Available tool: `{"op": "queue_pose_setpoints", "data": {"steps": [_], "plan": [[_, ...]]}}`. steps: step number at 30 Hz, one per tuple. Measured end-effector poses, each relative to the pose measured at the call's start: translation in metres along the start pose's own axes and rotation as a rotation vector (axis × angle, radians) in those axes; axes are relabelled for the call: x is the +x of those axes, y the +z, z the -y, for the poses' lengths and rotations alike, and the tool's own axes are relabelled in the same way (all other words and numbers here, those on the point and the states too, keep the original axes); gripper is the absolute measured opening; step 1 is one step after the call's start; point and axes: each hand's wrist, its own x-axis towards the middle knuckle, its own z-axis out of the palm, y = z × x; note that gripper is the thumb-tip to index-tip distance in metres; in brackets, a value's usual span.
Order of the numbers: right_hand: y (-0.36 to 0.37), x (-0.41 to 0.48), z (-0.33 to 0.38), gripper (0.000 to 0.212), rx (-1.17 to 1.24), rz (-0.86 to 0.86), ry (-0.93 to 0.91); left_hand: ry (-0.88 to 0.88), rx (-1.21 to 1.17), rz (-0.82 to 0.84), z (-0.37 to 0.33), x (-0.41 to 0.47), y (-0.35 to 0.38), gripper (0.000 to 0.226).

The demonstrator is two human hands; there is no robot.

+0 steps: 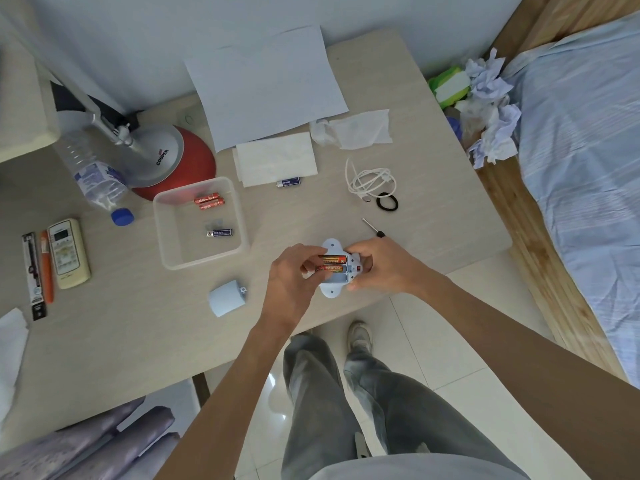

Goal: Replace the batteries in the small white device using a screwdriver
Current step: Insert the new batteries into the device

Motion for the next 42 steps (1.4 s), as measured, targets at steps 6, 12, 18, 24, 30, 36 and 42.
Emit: {"op": "queue_pose_setpoints", "data": {"steps": [6,12,18,24,30,36,42], "plan": [[-0.001,0.000,0.001,0.039,-0.006,0.008,-0.008,-0.032,-0.014,-0.073,0.001,0.005,0.006,0.052],[-0.002,0.000,0.001,0.039,0.005,0.010,-0.014,-0.157,-0.020,-0.071,0.010,0.012,0.001,0.061],[-0.001,0.000,0.002,0.040,0.019,0.009,-0.010,-0.364,-0.110,0.041,0.016,0.018,0.000,0.058],[0.001,0.000,0.004,0.038,0.004,0.000,0.001,-0.380,-0.085,0.071,0.012,0.018,0.009,0.045],[0.000,0.000,0.003,0.034,-0.005,0.008,-0.014,-0.373,0.016,0.117,0.009,0.022,0.009,0.047],[0.000,0.001,0.002,0.036,0.018,0.006,0.010,-0.157,0.144,-0.025,0.004,0.048,-0.012,0.045],[0.001,0.000,0.000,0.040,0.050,0.015,0.012,0.026,0.496,-0.014,0.025,0.129,-0.037,0.045]]}}
